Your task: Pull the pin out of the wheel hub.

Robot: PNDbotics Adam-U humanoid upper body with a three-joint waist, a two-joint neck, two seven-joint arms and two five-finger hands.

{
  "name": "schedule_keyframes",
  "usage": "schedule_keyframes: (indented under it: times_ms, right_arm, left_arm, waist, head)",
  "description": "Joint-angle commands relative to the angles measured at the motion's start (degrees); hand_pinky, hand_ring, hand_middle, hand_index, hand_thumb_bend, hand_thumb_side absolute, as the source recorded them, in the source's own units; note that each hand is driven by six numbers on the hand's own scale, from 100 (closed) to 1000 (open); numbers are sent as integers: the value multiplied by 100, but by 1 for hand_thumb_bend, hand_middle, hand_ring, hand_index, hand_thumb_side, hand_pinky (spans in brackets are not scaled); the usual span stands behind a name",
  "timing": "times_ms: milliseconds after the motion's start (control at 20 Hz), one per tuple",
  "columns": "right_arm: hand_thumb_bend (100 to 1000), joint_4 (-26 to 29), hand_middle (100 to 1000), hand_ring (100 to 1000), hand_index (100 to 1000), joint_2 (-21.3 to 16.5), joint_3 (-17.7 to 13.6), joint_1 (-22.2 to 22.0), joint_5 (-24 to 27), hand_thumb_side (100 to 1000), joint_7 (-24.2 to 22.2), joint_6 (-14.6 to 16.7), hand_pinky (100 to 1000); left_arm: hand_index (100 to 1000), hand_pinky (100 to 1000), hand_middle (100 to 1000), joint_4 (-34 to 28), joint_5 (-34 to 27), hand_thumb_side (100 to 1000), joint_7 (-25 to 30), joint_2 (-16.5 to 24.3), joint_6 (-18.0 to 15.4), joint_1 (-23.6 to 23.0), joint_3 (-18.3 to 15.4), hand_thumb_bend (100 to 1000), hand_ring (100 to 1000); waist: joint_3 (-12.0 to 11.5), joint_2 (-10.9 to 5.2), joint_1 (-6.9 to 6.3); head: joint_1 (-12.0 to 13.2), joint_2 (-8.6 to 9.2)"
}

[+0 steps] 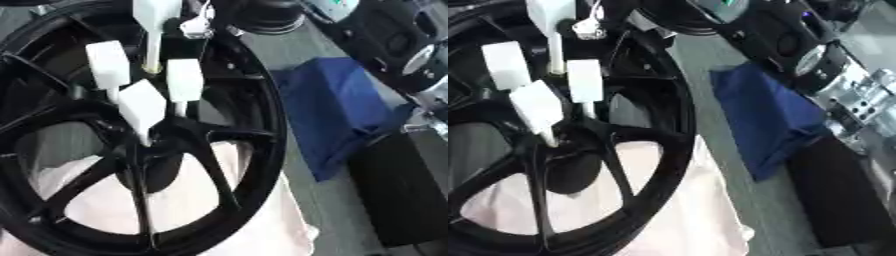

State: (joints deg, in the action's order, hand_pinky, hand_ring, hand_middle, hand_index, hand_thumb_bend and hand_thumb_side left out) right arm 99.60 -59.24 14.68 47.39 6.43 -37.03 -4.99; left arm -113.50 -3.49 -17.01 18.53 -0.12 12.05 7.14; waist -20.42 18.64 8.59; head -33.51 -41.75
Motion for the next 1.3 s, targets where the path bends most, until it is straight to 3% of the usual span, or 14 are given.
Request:
schedule_keyframes:
  times_ms: [50,300,400,450,500,550,600,700,950,1200,1300]
  right_arm:
    - [100,203,328,658,474,-388,-435,-95,323,227,148,-84,866]
    - [100,246,335,654,486,-773,-1134,-734,736,177,573,-7,858]
    - [100,150,336,651,487,-873,-1421,-1019,718,162,750,77,855]
    - [100,84,337,651,488,-892,-1561,-1159,677,103,836,109,855]
    - [100,27,336,651,488,-889,-1706,-1304,632,154,925,144,855]
    - [100,-32,341,651,491,-865,-1846,-1444,583,100,1011,158,855]
    - [100,-94,338,651,492,-816,-1983,-1580,517,144,1095,175,854]
    - [100,-256,350,653,500,-696,-2258,-1856,361,100,1265,169,847]
    - [100,-702,355,651,503,-301,-2936,-2553,-64,100,1694,2,836]
    - [100,-950,360,654,510,172,-3302,-3272,-506,100,2136,-81,836]
    - [100,-910,370,660,522,329,-3384,-3572,-690,149,2320,-100,838]
  left_arm:
    - [795,812,646,-109,39,694,-32,62,5,-6,-77,362,602]
    - [793,812,645,-109,62,692,-104,50,-13,-61,-154,362,602]
    - [793,812,645,-109,73,692,-139,46,-13,-84,-184,363,602]
    - [793,813,645,-109,80,692,-153,45,-15,-93,-197,363,601]
    - [794,813,645,-109,88,692,-168,43,-18,-99,-211,362,602]
    - [794,813,645,-109,96,691,-183,40,-20,-105,-226,375,601]
    - [794,813,645,-109,105,691,-200,38,-24,-112,-244,362,601]
    - [794,813,645,-109,125,690,-247,37,-34,-138,-289,362,601]
    - [794,814,645,-109,167,689,-338,31,-45,-171,-360,361,600]
    - [793,815,645,-109,185,689,-363,27,-30,-186,-367,360,599]
    - [791,814,645,-109,187,689,-372,31,-10,-199,-363,359,598]
  waist:
    - [44,-177,-83]
    - [193,-197,-141]
    - [275,-198,-166]
    - [320,-194,-182]
    - [356,-190,-196]
    - [395,-184,-214]
    - [434,-179,-232]
    - [530,-166,-267]
    - [696,-141,-316]
    - [722,-158,-332]
    - [722,-170,-333]
  head:
    - [117,27]
    - [321,66]
    - [410,79]
    - [462,93]
    - [507,107]
    - [552,123]
    - [594,136]
    - [686,163]
    - [859,214]
    - [896,231]
    - [892,229]
